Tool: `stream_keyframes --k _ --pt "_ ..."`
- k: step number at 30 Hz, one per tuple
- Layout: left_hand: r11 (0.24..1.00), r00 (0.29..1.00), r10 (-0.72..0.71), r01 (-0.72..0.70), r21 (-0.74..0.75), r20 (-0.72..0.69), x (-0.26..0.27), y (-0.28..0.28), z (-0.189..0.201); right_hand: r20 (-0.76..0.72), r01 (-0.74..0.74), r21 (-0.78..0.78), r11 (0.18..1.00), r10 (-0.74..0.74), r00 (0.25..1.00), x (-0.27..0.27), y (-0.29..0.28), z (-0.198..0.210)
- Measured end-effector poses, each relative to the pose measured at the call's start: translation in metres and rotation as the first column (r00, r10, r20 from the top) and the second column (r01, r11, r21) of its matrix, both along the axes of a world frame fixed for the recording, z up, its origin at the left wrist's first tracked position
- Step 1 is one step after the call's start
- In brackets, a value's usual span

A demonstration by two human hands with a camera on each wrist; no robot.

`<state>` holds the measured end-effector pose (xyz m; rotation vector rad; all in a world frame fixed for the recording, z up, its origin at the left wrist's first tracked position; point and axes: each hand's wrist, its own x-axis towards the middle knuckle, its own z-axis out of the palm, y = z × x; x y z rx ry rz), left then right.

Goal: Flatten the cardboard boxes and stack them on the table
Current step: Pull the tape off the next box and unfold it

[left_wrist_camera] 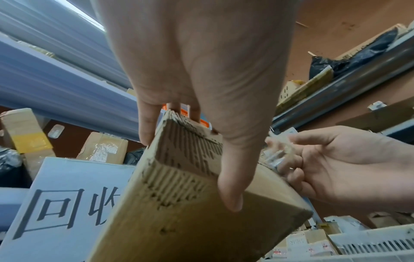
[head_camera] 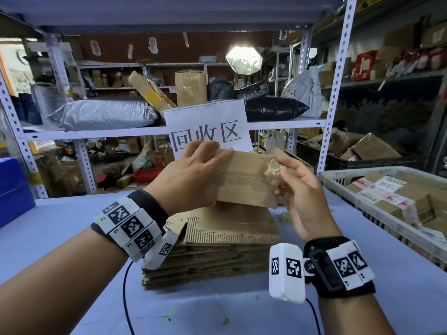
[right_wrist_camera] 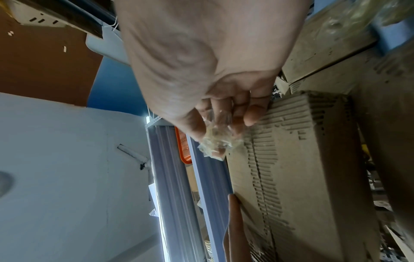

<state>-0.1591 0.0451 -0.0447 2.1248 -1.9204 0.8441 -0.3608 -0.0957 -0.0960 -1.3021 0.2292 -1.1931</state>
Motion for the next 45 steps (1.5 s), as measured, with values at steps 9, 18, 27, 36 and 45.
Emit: stream_keyframes --k 9,18,27,36,45 --pt "1.000 0.992 0.018 -0.014 0.028 -0.127 0.010 0.001 -0.004 -0.059 0.342 -0.212 0.915 -0.362 0.930 0.004 -0.003 -0.006" --pt "0.997 0.990 0.049 -0.042 0.059 -0.129 0.008 -0.001 -0.001 -0.168 0.471 -0.308 0.827 -0.534 0.828 0.011 -0.008 -0.018" --pt "0.987 0.992 0.104 -0.093 0.133 -0.075 -0.006 -0.009 -0.005 -0.080 0.308 -0.108 0.945 -0.317 0.945 0.012 -0.007 -0.010" --pt "0.973 0.976 0.217 -0.217 0.083 0.016 -0.009 -0.016 -0.008 0.079 0.162 0.016 0.987 -0.163 0.983 0.008 -0.002 0.000" --pt "0.989 0.989 0.144 -0.143 0.043 -0.017 0.003 -0.015 -0.004 -0.233 0.403 -0.267 0.875 -0.465 0.854 0.010 -0.018 -0.017"
